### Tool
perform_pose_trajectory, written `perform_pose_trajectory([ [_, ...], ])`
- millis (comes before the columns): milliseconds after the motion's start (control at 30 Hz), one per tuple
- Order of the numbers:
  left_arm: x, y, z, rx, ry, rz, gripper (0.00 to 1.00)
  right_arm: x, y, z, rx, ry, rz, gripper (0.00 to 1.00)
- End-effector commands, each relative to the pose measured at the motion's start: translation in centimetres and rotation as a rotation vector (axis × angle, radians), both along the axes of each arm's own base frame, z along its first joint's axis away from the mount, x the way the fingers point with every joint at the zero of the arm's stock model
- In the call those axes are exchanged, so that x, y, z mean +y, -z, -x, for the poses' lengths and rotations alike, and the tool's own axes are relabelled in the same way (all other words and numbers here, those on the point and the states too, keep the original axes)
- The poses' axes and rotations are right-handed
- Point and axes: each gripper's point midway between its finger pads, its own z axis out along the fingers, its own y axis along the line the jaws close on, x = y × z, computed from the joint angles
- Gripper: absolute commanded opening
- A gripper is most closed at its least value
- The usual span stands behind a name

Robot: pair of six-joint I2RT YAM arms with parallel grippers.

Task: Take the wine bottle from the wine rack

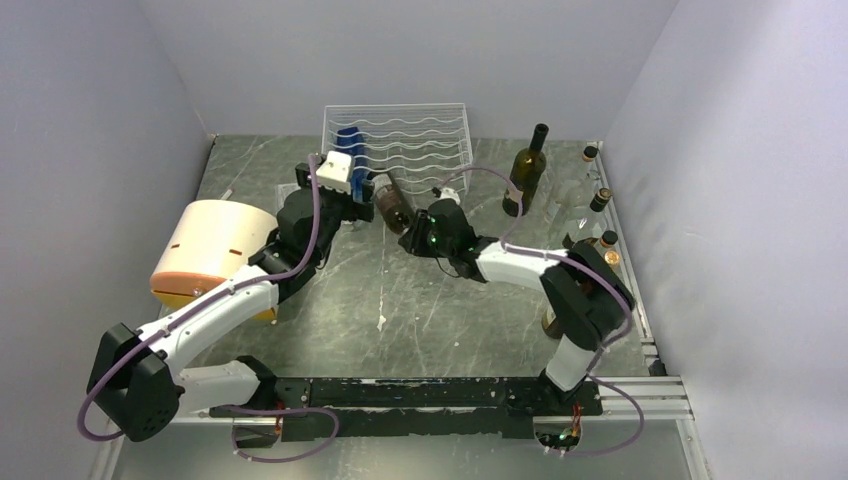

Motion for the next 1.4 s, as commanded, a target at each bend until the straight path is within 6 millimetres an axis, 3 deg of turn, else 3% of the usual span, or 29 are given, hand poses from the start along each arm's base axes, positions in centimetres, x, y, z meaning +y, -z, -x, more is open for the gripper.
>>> perform_pose_trajectory([
  [0, -1.4, -1.1, -0.2, -0.014, 0.068, 0.030, 1.00, -1.4, -2.5, 1.9, -0.037, -0.023, -0.033, 0.00],
  [200, -4.1, -0.4, 0.2, -0.003, 0.214, 0.007, 0.98, -5.0, -3.5, 5.5, -0.014, -0.047, -0.002, 0.00],
  [433, -8.2, 0.4, 2.3, -0.024, 0.487, -0.021, 0.99, -9.7, -4.8, 8.6, 0.024, -0.073, 0.069, 0.00],
  [500, -9.9, 0.5, 3.7, -0.044, 0.615, -0.047, 0.97, -10.7, -5.4, 9.4, 0.032, -0.093, 0.097, 0.00],
  [600, -12.8, 1.4, 7.6, -0.093, 0.885, -0.140, 0.89, -11.5, -7.2, 10.6, 0.013, -0.146, 0.136, 0.00],
  [800, -15.6, 6.2, 13.3, -0.170, 1.046, -0.429, 0.91, -11.1, -9.4, 13.4, 0.025, -0.303, 0.135, 0.00],
  [933, -16.3, 9.1, 14.9, -0.158, 1.076, -0.550, 0.92, -10.7, -9.9, 14.5, 0.035, -0.368, 0.120, 0.00],
  [1200, -17.0, 12.5, 14.2, -0.058, 1.079, -0.604, 0.95, -9.6, -11.1, 16.3, 0.024, -0.486, 0.055, 0.00],
  [1367, -17.3, 13.7, 13.5, -0.022, 1.058, -0.623, 0.97, -9.3, -11.7, 17.1, 0.014, -0.539, 0.032, 0.00],
])
